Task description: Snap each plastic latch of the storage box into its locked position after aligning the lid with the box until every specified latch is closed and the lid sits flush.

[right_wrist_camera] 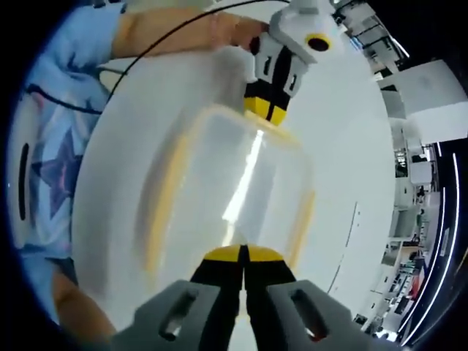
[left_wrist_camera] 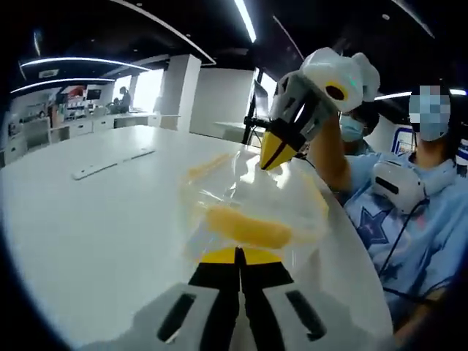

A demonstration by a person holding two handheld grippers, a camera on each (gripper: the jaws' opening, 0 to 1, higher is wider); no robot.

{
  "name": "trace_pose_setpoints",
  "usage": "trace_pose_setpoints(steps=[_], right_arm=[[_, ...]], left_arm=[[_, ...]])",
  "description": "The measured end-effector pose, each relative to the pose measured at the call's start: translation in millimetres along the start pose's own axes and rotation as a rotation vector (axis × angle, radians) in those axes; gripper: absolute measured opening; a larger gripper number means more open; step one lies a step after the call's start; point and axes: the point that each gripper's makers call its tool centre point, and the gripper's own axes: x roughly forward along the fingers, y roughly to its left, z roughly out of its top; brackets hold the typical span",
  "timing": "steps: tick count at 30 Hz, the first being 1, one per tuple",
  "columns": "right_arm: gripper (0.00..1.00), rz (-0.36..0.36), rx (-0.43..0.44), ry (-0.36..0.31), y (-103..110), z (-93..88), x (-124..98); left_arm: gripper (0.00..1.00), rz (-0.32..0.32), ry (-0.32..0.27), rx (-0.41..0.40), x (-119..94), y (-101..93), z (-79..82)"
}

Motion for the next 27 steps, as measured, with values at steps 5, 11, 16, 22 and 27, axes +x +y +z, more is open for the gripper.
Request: trace_pose_setpoints(steps=[5, 11, 16, 22, 27], right_arm=[[0.00, -0.004, -0.002, 0.000, 2, -0.7, 0], [0.00, -0.013, 0.006, -0.007, 4, -2.5, 0], [0.00, -0.033, 0.003, -0.014, 4, -3.7, 2], [0.00, -0.050, -0.001, -0.015, 4, -4.7, 4], [0.00, -0.060, -0.007, -0.015, 2, -6.1, 5]], left_arm=[[0.00, -0.014, -0.018, -0.035, -4, 2.7, 1.9], [0.00, 0.014, 0.003, 0.020, -1, -2.5, -0.6], [0.00, 0.059, 0.070, 0.117, -7, -3.8, -1.3], [0.00, 0.235, -0.033, 0.089, -43, 31.5, 9.4], [0.00, 0.280, -0.111, 0.107, -51, 27.1, 32.3]])
